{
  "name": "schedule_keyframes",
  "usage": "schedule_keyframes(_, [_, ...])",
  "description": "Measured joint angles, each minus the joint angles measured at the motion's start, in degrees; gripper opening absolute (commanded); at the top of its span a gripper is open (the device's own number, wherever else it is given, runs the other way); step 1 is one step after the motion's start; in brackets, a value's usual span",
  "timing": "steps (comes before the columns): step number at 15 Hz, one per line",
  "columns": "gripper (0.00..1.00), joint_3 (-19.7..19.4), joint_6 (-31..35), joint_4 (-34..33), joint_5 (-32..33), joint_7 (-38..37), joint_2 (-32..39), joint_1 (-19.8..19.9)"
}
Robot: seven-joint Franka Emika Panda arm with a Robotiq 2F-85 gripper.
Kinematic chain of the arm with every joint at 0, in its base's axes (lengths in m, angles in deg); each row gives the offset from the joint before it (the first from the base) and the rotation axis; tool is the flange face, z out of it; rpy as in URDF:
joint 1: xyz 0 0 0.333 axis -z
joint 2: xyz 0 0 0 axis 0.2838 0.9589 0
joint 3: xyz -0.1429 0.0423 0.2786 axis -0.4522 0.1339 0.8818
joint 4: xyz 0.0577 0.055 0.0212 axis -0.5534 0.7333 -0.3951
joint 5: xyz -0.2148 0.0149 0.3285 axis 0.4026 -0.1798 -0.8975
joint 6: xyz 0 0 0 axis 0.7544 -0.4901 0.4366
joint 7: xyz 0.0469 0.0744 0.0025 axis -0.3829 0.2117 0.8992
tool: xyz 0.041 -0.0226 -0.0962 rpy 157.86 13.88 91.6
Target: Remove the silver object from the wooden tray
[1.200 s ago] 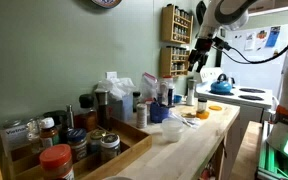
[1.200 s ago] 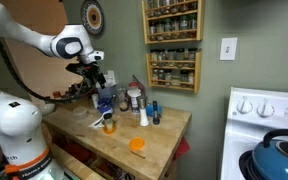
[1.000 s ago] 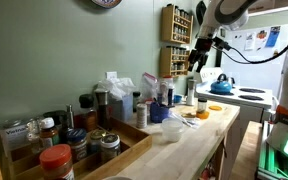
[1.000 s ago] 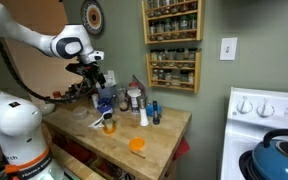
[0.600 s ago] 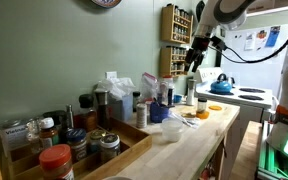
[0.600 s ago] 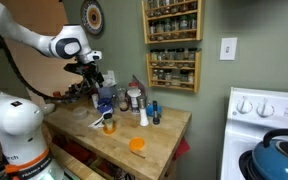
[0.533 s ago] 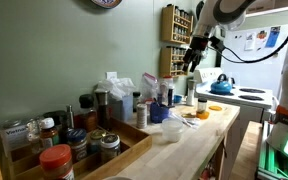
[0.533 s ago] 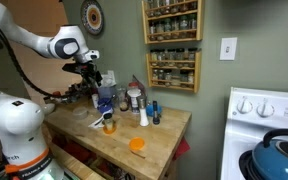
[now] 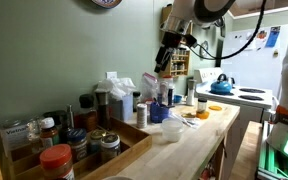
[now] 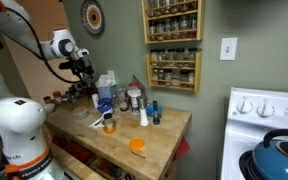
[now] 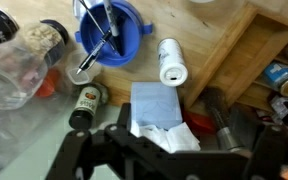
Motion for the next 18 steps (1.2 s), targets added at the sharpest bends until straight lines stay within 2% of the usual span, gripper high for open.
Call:
schedule_keyframes(3, [1.0, -0.6, -1.2, -5.8, 0.0, 1.3, 6.9, -0.3])
schedule_keyframes(6, [1.0, -0.7, -1.3, -6.7, 0.0, 1.4, 8.0, -0.4])
schedule_keyframes(8, [1.0, -0.7, 2.4, -6.7, -0.6, 2.1, 8.3, -1.2])
schedule_keyframes(11, [1.0, 0.7, 9.1, -9.3, 0.1, 4.6, 11.2, -4.1])
schedule_keyframes(15, [1.0, 3.7, 9.3, -17.2, 3.0, 8.6, 18.7, -8.7])
schedule_keyframes(18, [1.0, 3.9, 9.0, -23.4, 5.1, 14.3, 26.2, -10.0])
